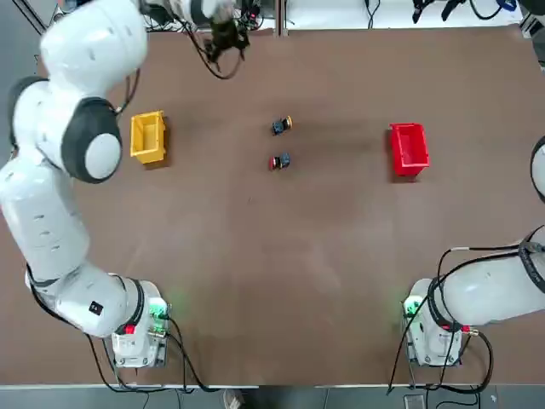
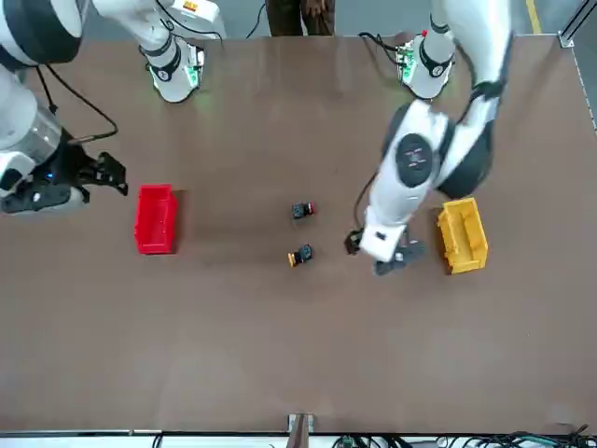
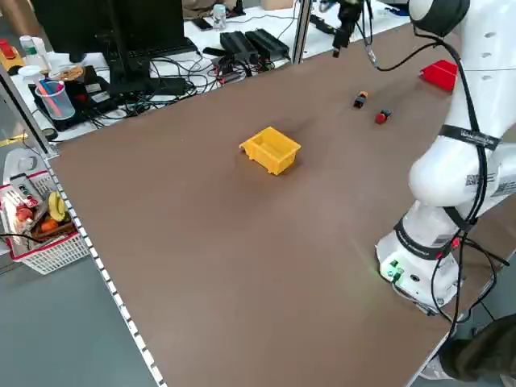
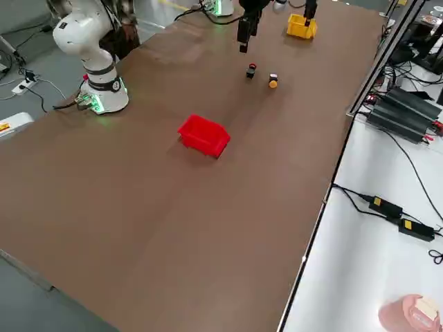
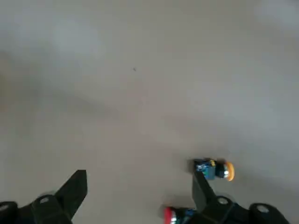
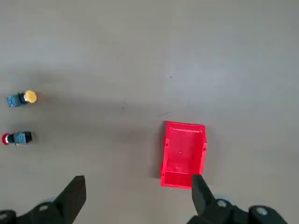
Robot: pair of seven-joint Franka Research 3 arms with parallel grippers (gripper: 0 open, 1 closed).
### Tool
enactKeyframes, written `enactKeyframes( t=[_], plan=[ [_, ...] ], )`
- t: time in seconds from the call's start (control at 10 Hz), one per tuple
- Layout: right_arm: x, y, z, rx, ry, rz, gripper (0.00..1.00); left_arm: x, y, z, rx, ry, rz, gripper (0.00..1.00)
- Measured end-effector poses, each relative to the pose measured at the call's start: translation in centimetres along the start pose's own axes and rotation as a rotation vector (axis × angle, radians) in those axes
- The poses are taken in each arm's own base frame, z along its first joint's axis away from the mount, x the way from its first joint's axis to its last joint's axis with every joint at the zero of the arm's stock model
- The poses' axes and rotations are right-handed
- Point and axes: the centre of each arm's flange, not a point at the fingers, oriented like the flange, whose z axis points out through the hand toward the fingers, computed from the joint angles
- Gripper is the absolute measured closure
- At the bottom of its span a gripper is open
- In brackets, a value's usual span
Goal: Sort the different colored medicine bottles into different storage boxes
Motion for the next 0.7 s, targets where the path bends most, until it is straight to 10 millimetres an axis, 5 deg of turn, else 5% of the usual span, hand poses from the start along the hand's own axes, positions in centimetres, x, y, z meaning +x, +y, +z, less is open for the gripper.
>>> enactKeyframes(
  t=[0.7],
  plan=[
    [0.5,-10.3,10.5,-0.018,0.006,-0.215,0.0,-8.2,7.7,12.3,0.03,-0.031,-0.547,0.03]
  ],
)
